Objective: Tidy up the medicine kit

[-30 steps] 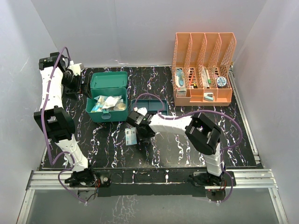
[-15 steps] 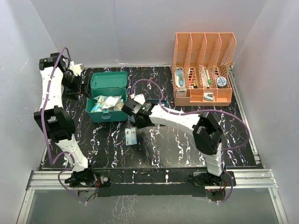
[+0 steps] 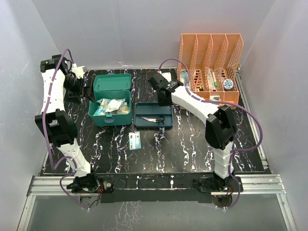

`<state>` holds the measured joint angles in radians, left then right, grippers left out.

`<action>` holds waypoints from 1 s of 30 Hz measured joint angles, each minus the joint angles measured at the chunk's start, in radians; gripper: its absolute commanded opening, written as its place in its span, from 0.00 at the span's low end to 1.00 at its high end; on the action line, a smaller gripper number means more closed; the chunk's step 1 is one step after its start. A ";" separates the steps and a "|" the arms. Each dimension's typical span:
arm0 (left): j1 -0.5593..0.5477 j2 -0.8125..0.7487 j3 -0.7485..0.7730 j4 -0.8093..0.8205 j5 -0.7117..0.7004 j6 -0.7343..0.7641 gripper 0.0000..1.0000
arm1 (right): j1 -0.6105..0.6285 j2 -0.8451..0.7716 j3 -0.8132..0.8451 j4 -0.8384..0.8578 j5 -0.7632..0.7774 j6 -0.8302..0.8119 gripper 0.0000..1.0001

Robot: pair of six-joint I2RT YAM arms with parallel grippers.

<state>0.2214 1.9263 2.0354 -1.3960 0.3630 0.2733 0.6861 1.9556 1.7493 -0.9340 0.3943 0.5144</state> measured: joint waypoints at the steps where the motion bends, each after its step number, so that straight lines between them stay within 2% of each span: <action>1: 0.000 0.000 0.000 0.000 0.001 0.000 0.99 | -0.014 0.018 0.021 0.004 -0.002 -0.013 0.19; 6: 0.000 0.000 0.000 -0.001 0.004 0.000 0.99 | -0.050 0.136 0.121 0.036 -0.015 -0.061 0.19; 16: 0.000 0.000 0.000 -0.001 0.012 0.004 0.99 | -0.051 0.208 0.114 0.085 -0.073 -0.154 0.17; 24: 0.000 0.000 -0.021 0.000 0.019 0.010 0.98 | -0.056 0.244 0.114 0.139 -0.102 -0.361 0.17; 30: 0.000 0.000 -0.043 0.002 0.020 0.015 0.98 | -0.060 0.266 0.103 0.170 -0.163 -0.592 0.16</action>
<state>0.2214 1.9263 1.9923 -1.3941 0.3828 0.2886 0.6262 2.2215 1.8519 -0.7643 0.2310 -0.0776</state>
